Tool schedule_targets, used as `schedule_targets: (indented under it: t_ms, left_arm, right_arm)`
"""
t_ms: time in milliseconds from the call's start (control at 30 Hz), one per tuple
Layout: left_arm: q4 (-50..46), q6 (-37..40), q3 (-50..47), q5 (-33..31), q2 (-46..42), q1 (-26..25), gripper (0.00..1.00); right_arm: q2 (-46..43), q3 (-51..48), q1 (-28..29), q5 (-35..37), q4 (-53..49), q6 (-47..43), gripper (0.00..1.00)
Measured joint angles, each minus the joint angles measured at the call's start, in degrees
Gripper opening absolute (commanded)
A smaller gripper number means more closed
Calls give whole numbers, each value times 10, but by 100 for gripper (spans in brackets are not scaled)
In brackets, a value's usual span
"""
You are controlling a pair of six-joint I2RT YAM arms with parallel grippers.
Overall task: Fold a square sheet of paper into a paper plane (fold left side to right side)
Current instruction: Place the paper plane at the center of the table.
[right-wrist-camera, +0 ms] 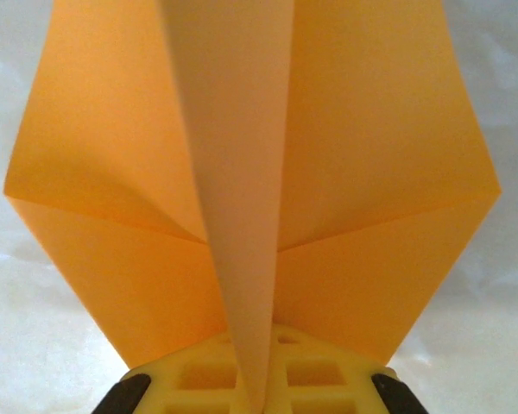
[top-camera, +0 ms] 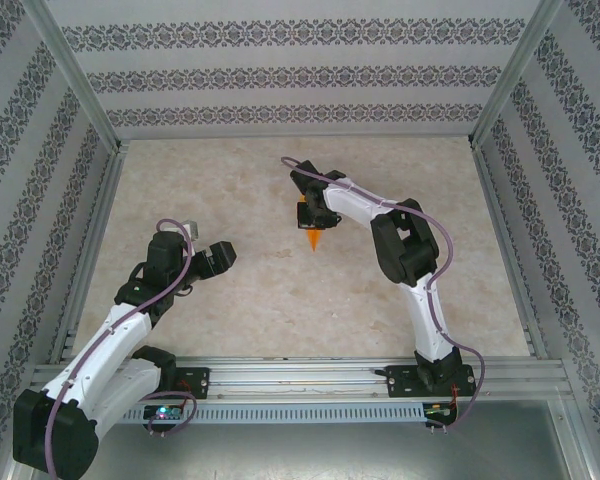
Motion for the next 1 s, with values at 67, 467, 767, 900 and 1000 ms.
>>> schedule_targets:
  t_ms: [67, 467, 767, 900, 1000]
  left_arm:
    - [0, 0, 0, 0, 0, 0, 92]
    - [-16, 6, 16, 0, 0, 0, 92]
    - [-28, 8, 18, 0, -1, 0, 92]
    - [-31, 8, 18, -1, -2, 0, 92]
    - [-32, 8, 18, -1, -2, 0, 92]
  right_arm:
    - [0, 0, 0, 0, 0, 0, 10]
    - [0, -1, 0, -7, 1, -6, 33]
    - [0, -2, 0, -6, 3, -13, 46]
    - [0, -2, 1, -6, 4, -13, 47]
    - [0, -2, 1, -6, 4, -14, 46]
